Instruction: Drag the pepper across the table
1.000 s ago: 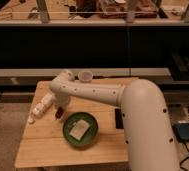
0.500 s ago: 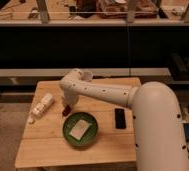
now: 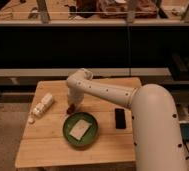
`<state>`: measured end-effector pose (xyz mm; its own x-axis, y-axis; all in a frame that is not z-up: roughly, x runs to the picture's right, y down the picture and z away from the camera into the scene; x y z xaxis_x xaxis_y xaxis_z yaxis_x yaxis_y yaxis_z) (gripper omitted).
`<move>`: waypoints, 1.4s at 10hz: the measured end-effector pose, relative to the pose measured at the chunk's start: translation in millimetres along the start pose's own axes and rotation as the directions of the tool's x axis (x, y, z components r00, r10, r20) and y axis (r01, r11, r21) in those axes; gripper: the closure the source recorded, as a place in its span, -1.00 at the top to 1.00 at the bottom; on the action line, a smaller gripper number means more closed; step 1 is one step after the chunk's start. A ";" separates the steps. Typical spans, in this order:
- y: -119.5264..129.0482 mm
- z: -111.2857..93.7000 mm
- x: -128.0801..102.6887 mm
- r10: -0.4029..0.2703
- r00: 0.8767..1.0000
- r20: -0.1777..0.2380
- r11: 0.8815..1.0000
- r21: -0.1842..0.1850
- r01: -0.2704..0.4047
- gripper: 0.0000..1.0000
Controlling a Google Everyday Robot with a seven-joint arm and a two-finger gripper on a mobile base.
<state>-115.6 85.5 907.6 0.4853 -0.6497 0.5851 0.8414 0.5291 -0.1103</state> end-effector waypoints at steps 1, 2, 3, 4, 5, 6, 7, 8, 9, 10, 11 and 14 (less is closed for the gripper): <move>3.8 -4.4 5.7 0.010 1.000 -0.007 1.000 0.016 -0.010 -1.00; 11.2 -14.2 11.6 0.022 0.999 -0.029 0.999 0.033 -0.021 -1.00; 21.0 -28.2 15.1 0.043 0.998 -0.051 0.998 0.053 -0.041 -1.00; 32.6 -40.6 16.4 0.060 0.996 -0.071 0.997 0.061 -0.056 -1.00; 50.9 -52.8 18.7 0.084 0.992 -0.090 0.996 0.046 -0.080 -1.00; 66.5 -61.5 19.0 0.102 0.989 -0.105 0.995 0.021 -0.100 -1.00; 81.5 -67.3 16.2 0.123 0.986 -0.110 0.992 -0.005 -0.124 -1.00; 89.1 -68.0 15.8 0.132 0.985 -0.109 0.991 -0.018 -0.135 -1.00; 110.4 -67.9 20.0 0.159 0.982 -0.106 0.986 -0.029 -0.163 -1.00; 125.6 -67.3 23.4 0.180 0.978 -0.102 0.983 -0.019 -0.183 -1.00; 139.1 -67.0 27.2 0.196 0.976 -0.101 0.980 -0.008 -0.197 -1.00; 173.3 -70.6 38.9 0.245 0.963 -0.108 0.968 0.078 -0.238 -1.00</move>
<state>65.9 113.4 854.6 0.6996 -0.5551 0.4499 0.6806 0.7095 -0.1829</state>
